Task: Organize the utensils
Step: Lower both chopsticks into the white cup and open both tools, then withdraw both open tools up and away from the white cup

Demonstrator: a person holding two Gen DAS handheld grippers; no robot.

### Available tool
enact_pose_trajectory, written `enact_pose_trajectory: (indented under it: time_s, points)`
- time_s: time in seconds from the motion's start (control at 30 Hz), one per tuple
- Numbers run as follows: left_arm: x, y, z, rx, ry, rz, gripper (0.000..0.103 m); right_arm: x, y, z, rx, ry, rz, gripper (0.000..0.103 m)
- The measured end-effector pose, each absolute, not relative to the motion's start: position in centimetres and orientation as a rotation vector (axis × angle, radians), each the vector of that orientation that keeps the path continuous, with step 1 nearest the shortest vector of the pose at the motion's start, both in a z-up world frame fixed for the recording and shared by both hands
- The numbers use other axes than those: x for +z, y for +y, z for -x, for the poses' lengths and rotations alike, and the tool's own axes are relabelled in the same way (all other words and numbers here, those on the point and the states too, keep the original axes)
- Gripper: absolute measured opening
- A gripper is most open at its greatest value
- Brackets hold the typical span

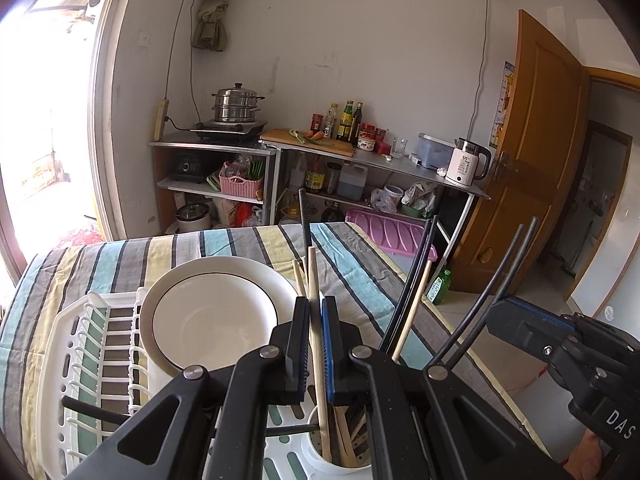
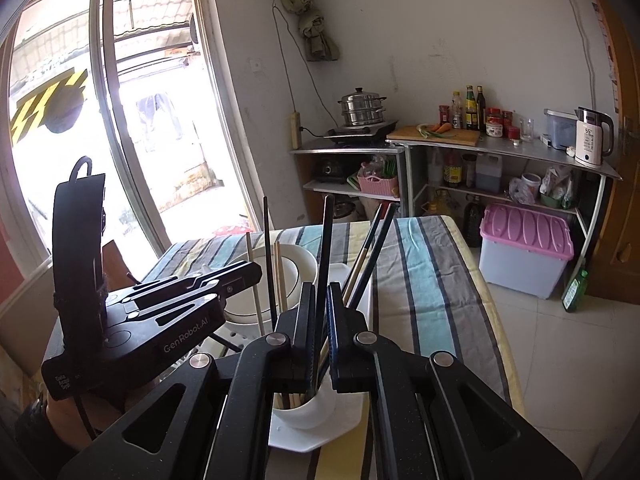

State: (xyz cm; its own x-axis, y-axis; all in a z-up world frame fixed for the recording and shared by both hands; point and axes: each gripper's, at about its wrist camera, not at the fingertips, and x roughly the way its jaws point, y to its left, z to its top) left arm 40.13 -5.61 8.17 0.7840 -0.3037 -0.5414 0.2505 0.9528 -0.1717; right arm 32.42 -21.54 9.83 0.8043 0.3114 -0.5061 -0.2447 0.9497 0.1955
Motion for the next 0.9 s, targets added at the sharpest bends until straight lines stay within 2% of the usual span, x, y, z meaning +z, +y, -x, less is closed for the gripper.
enact_pose_trajectory:
  time_s: [0.1, 0.33, 0.43, 0.53, 0.7, 0.9]
  points:
    - [8.4, -5.5, -39.6, -0.294, 0.603, 0.079, 0.006, 9.9, -21.6, -31.9, 0.298, 0.558, -0.121, 0.012]
    - [9.4, -4.3, -36.4, -0.284, 0.578, 0.077, 0.006, 10.5, -21.8, -29.9, 0.299, 0.536, -0.109, 0.013]
    - [9.7, -3.8, -33.8, -0.289, 0.556, 0.085, 0.009, 10.6, -21.8, -28.4, 0.3, 0.525, -0.102, 0.014]
    - [9.7, -3.3, -30.8, -0.285, 0.544, 0.092, 0.013, 10.2, -21.6, -26.3, 0.302, 0.514, -0.095, 0.018]
    - [8.9, -3.0, -25.8, -0.269, 0.549, 0.082, 0.016, 8.9, -21.3, -22.7, 0.301, 0.518, -0.087, 0.032]
    - [7.7, -2.8, -20.0, -0.251, 0.553, 0.053, 0.016, 7.5, -20.8, -18.4, 0.289, 0.519, -0.057, 0.034]
